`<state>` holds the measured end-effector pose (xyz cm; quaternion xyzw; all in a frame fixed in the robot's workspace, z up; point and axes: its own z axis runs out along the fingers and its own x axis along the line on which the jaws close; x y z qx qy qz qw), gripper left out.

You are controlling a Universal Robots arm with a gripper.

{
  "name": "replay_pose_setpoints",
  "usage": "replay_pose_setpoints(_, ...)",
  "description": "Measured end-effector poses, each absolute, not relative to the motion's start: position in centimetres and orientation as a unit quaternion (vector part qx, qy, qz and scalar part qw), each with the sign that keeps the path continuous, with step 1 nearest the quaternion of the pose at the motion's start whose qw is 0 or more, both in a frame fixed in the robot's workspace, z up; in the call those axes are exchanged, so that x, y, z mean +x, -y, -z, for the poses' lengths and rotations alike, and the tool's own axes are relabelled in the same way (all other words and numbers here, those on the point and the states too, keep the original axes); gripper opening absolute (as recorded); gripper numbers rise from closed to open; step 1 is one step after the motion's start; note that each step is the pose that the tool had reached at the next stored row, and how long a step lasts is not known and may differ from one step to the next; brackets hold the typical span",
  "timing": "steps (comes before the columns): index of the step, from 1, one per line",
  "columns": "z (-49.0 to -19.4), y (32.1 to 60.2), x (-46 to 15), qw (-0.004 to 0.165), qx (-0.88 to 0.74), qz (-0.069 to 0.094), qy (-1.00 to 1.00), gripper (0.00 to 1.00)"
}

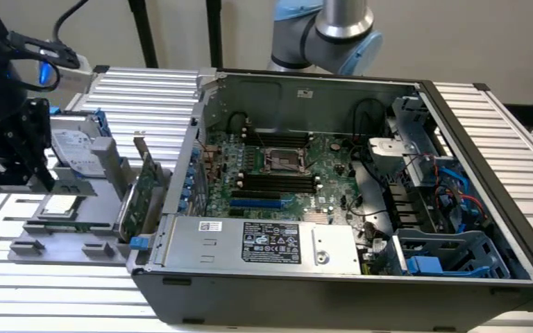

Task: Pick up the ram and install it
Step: 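Pick up the ram and move it above insertion slot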

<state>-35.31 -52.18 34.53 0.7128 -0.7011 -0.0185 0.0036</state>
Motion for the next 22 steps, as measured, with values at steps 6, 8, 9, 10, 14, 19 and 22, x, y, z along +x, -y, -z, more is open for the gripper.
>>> replay_pose_setpoints(6,-36.4,52.2,-33.1,-0.001,0.714,0.024,0.700,0.00)
replay_pose_setpoints(8,-37.0,52.2,-32.3,-0.003,0.714,0.027,0.699,0.00)
replay_pose_setpoints(9,-37.2,52.2,-31.9,-0.004,0.714,0.028,0.699,0.00)
replay_pose_setpoints(10,-37.4,52.2,-31.4,-0.004,0.714,0.029,0.699,0.00)
replay_pose_setpoints(14,-38.1,52.2,-29.6,-0.006,0.714,0.032,0.699,0.00)
replay_pose_setpoints(19,-38.4,52.2,-27.4,-0.007,0.714,0.033,0.699,0.00)
replay_pose_setpoints(22,-38.4,52.1,-26.0,-0.007,0.714,0.033,0.699,0.00)
